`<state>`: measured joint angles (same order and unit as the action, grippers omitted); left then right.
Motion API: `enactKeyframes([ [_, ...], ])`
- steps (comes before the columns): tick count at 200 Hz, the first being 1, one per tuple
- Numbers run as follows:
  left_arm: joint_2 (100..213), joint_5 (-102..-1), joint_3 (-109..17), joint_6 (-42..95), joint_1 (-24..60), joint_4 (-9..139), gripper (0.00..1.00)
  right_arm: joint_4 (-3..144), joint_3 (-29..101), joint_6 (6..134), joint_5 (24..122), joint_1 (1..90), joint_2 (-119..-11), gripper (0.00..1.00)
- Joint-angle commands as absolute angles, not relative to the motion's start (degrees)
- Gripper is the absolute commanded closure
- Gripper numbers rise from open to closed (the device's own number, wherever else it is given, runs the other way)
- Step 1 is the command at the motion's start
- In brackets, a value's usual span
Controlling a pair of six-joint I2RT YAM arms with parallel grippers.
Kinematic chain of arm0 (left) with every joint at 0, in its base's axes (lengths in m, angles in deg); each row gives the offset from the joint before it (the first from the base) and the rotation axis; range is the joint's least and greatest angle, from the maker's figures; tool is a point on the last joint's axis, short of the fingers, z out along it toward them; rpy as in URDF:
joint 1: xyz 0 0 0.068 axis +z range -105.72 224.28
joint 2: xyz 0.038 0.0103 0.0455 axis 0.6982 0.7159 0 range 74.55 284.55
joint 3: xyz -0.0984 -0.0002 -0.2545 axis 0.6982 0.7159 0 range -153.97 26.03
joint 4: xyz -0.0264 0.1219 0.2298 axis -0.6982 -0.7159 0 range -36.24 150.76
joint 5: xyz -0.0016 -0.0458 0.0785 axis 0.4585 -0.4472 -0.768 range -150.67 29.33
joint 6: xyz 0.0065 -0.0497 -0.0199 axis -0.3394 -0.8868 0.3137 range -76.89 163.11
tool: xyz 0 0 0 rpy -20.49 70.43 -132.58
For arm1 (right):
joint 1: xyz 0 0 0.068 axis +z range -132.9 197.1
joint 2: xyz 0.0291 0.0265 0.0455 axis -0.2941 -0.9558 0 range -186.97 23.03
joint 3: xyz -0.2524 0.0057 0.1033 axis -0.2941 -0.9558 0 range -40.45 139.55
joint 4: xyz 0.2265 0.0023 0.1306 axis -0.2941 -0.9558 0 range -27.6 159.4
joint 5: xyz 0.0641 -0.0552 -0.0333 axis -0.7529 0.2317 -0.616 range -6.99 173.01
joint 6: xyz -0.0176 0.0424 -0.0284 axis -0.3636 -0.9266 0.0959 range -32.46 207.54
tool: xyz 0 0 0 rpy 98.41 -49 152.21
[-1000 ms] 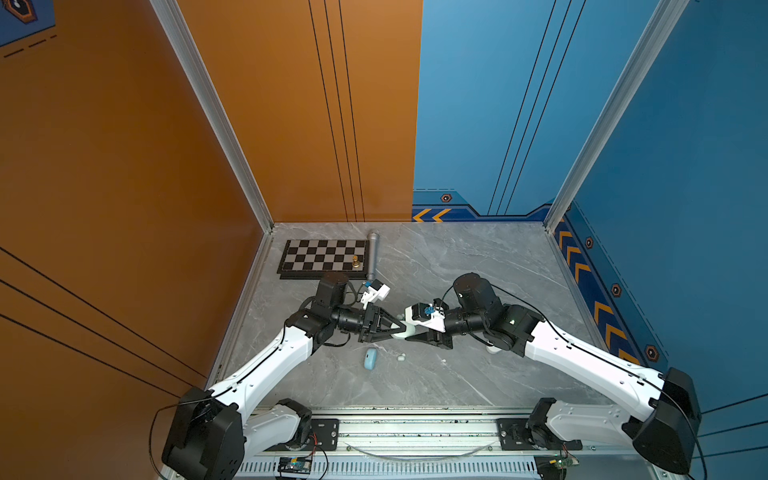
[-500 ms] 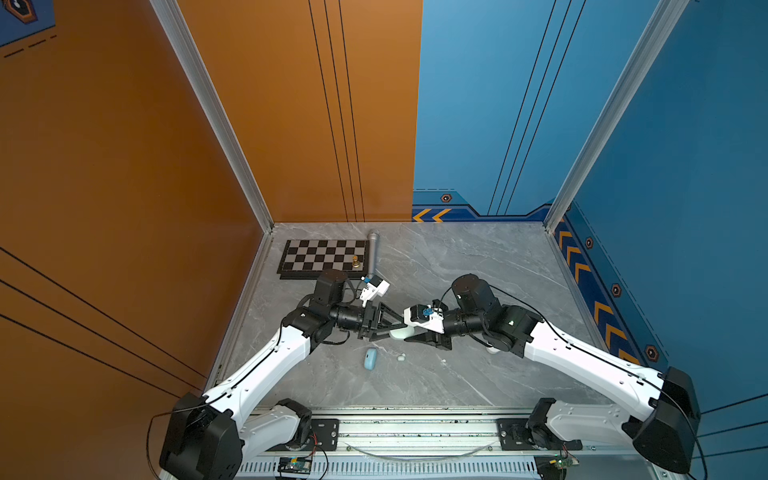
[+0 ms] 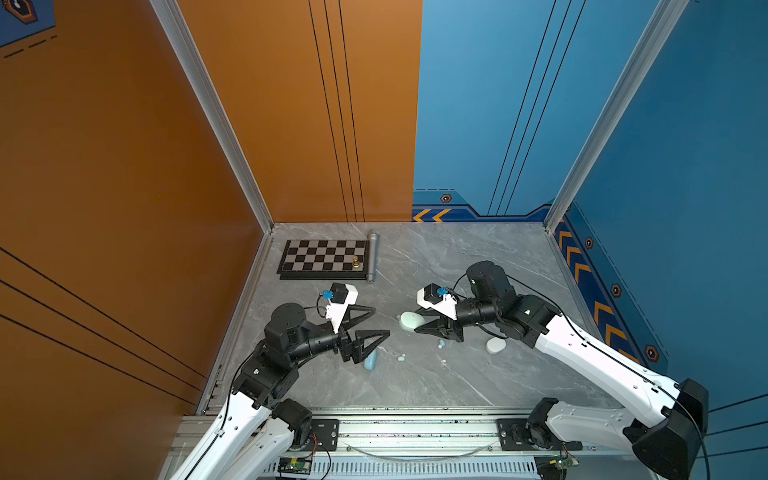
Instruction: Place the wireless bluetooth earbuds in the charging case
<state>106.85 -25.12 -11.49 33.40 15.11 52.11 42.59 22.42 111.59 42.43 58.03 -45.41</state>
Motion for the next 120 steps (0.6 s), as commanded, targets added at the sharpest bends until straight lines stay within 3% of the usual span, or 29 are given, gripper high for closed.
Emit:
enactKeyframes([
  [1,108.2,-34.8,-11.5,48.8,12.5,51.2,0.15,34.5,25.8,109.2,37.5,57.7,-44.0,0.79],
  [72,122.1,-22.4,-18.7,50.2,5.4,51.0,0.2,29.5,28.7,109.0,33.5,57.7,-43.5,0.81],
  [120,124.8,-19.1,-19.6,49.5,4.7,51.5,0.35,29.5,30.0,109.2,33.6,57.7,-44.3,0.81],
])
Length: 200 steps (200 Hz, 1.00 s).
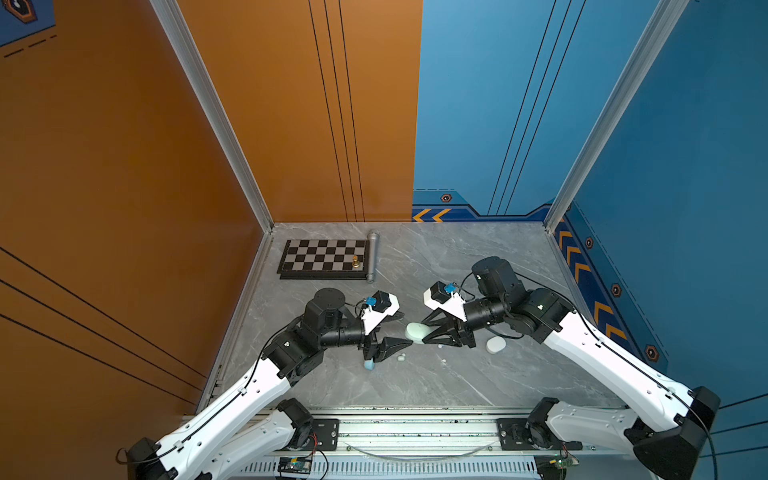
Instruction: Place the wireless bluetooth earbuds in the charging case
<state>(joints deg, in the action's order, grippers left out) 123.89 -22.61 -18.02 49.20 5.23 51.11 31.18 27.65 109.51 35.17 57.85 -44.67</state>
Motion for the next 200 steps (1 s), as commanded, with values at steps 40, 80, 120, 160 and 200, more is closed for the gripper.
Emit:
enactKeyframes([
  [40,125.5,-18.9,-19.7,49.3,4.2,51.5,0.4,29.5,31.0,109.4,33.8,57.7,-44.8,0.81],
  [80,126.1,-19.3,-20.0,48.5,3.6,52.5,0.5,29.5,30.6,109.8,34.2,58.0,-45.3,0.81],
  [120,127.0,-18.6,-19.7,45.9,3.3,55.5,0.51,29.5,30.6,110.2,34.8,58.2,-45.8,0.81],
  [160,127.7,-18.3,-20.2,45.3,3.0,56.2,0.55,29.5,30.5,110.3,35.1,58.3,-45.9,0.81],
  [200,128.0,-18.3,-20.4,45.1,2.8,56.2,0.63,29.5,30.4,110.6,35.5,58.6,-46.5,0.81],
])
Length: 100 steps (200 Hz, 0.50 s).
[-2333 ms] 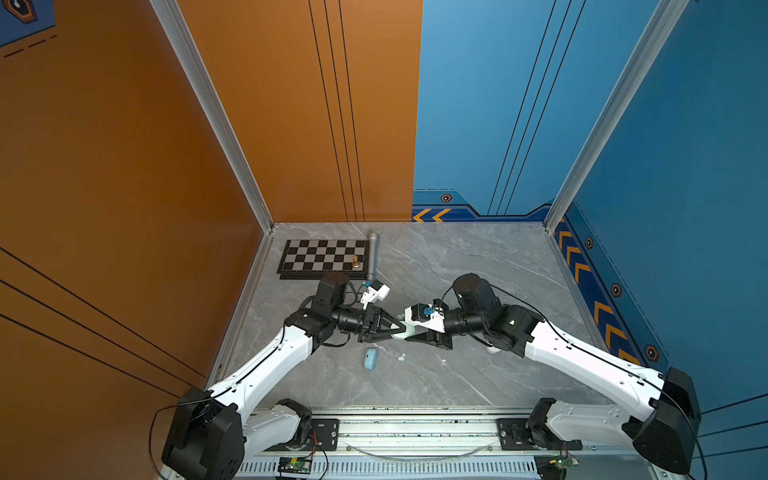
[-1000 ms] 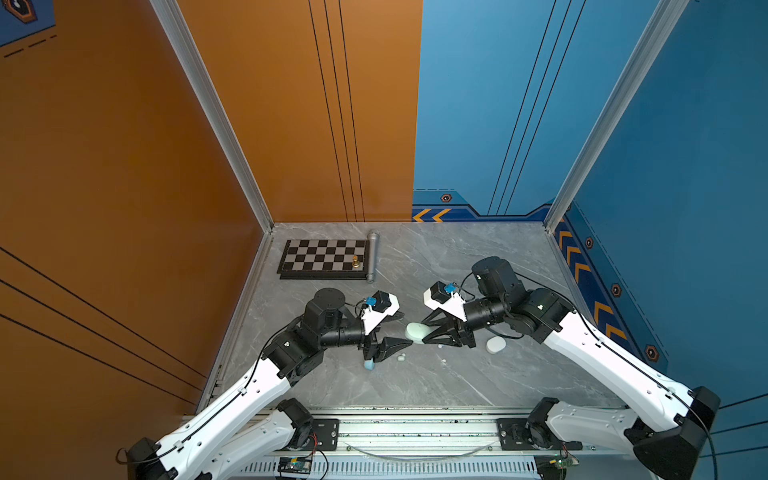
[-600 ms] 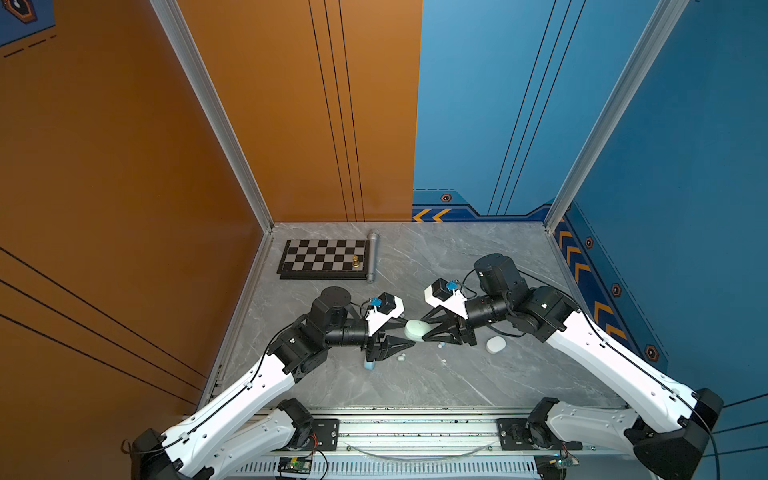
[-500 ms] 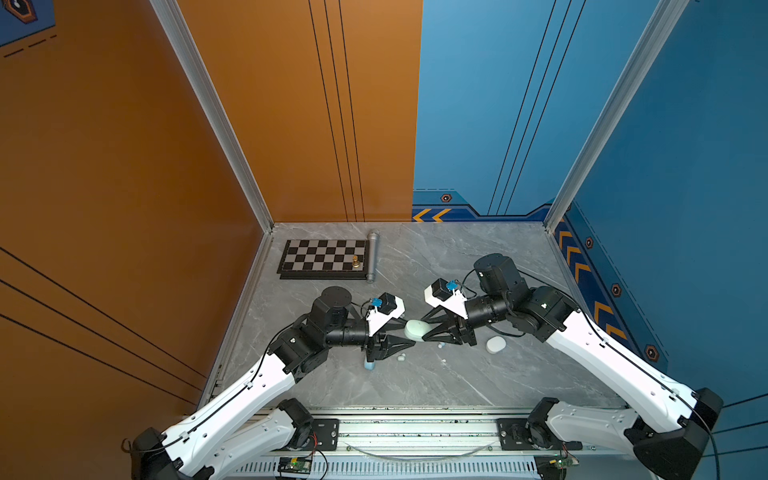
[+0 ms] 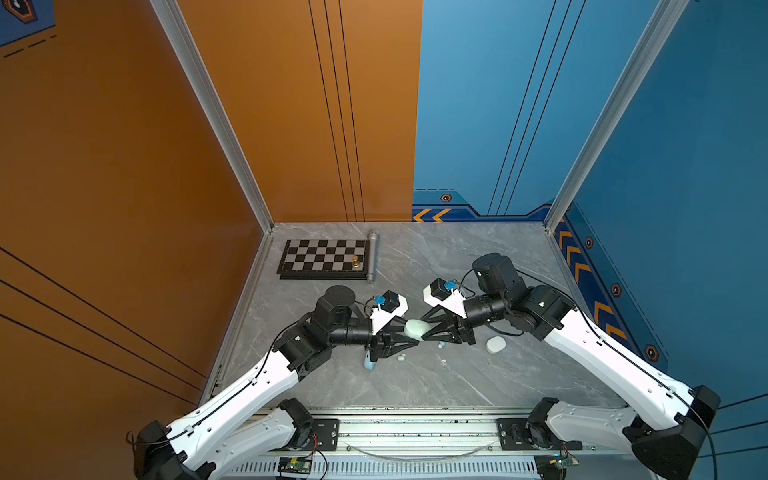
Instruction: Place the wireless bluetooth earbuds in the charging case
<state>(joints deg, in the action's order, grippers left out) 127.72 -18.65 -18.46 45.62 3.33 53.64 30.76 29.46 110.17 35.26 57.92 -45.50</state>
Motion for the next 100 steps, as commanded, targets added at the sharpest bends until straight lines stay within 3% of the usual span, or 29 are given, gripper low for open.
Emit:
enactKeyframes([
  [1,127.9,-18.4,-20.4,45.1,2.8,56.1,0.63,29.6,30.4,110.6,35.5,58.6,-46.5,0.81],
  [53,127.3,-19.1,-20.1,44.8,3.0,56.4,0.51,29.5,29.7,111.3,36.7,58.6,-46.5,0.81],
  [76,127.4,-18.6,-20.4,44.6,2.9,56.6,0.51,29.5,29.7,111.1,36.1,58.3,-46.5,0.81],
  [100,128.1,-17.9,-20.6,44.6,2.9,56.5,0.59,29.6,29.9,110.8,35.6,58.2,-46.6,0.81],
])
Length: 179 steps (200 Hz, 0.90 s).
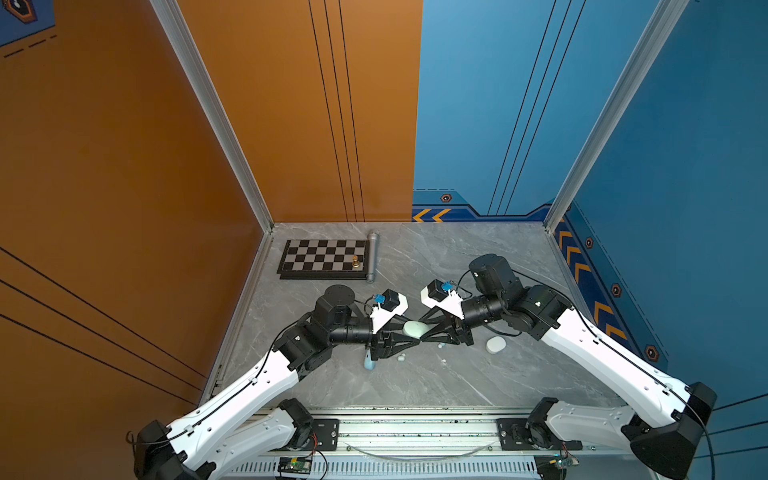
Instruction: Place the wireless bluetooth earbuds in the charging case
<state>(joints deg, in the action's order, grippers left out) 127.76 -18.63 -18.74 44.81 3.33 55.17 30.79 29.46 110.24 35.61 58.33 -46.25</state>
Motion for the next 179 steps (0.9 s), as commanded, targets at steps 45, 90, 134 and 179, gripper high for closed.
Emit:
enactKeyframes([
  [45,127.8,-18.4,-20.3,45.1,2.9,55.8,0.52,30.1,30.4,109.8,34.6,57.7,-46.4,0.81],
  [90,126.9,-19.4,-20.6,46.0,3.0,54.5,0.49,31.0,30.1,108.8,34.0,56.5,-45.8,0.81],
  [134,127.9,-18.4,-21.4,46.5,3.1,53.3,0.55,31.3,30.0,108.6,34.0,55.9,-45.6,0.81],
  [179,128.5,-18.4,-22.0,46.8,3.1,53.2,0.75,32.1,29.7,108.0,34.0,55.7,-45.6,0.8],
])
